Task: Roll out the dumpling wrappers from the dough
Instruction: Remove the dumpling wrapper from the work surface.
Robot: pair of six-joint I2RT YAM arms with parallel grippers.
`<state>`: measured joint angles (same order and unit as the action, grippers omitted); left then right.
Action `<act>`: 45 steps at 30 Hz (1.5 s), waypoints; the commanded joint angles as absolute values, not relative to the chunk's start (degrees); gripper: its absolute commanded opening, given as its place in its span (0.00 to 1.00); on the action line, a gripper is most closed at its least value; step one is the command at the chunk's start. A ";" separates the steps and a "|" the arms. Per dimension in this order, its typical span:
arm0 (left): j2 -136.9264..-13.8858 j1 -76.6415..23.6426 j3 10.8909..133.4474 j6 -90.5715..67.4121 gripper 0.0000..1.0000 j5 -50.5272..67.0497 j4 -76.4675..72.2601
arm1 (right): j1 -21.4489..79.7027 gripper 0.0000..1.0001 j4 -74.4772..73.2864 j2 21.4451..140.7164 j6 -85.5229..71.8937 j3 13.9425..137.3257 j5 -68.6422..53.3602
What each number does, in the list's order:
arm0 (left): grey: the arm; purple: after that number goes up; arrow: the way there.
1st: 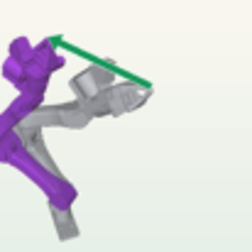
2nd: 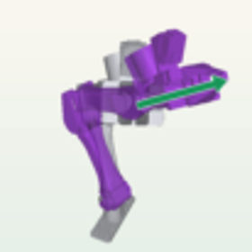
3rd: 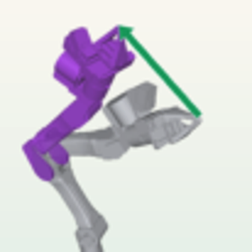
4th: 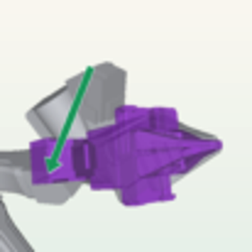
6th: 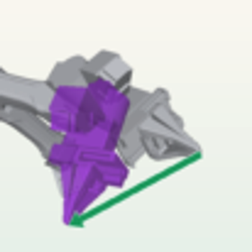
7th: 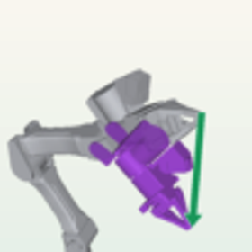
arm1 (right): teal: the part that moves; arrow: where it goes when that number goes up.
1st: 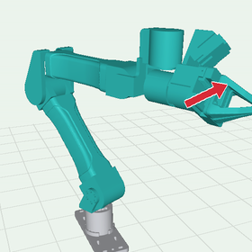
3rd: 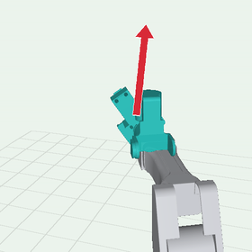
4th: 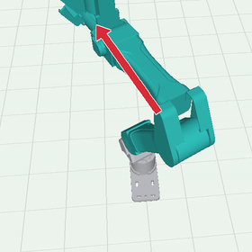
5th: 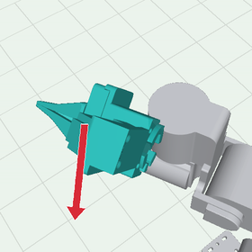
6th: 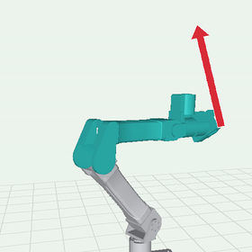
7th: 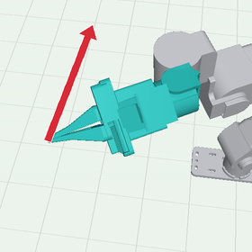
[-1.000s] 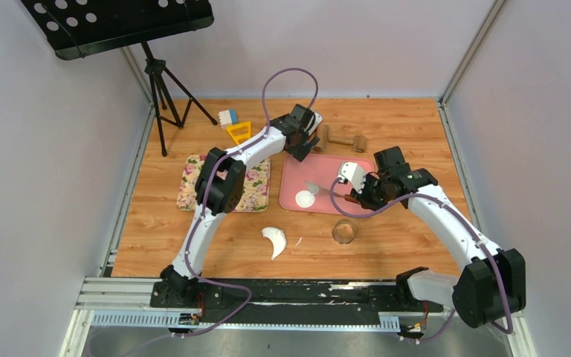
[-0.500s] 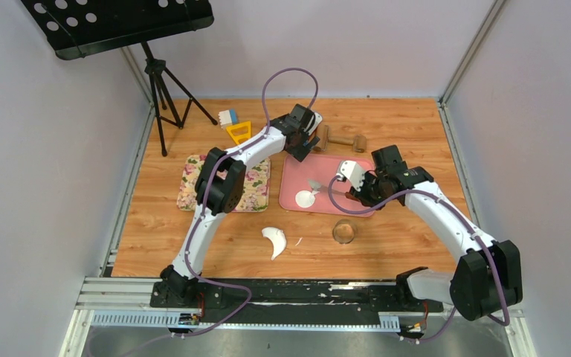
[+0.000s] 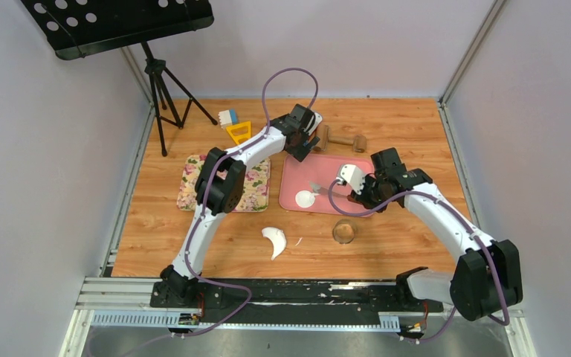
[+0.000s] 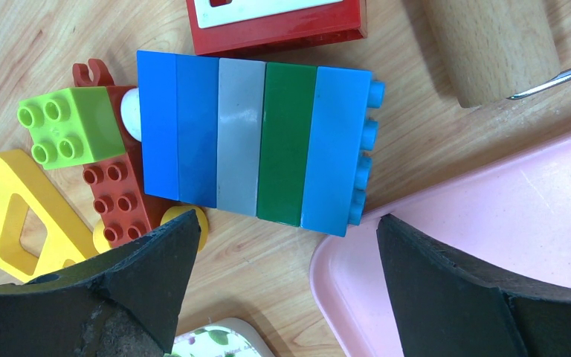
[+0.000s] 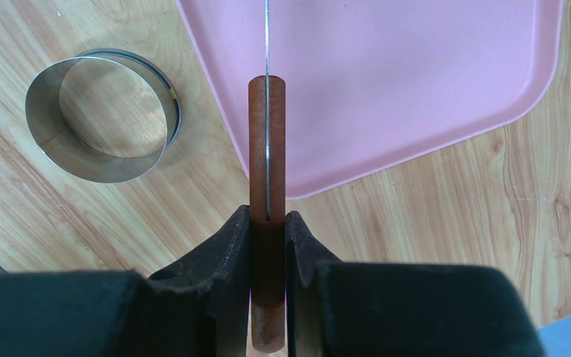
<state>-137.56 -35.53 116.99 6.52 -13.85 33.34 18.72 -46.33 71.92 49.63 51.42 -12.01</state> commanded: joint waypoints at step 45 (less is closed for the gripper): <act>-133.57 -35.62 114.36 5.85 0.97 -12.37 33.68 | -8.74 0.00 -73.80 85.13 45.88 67.16 -41.88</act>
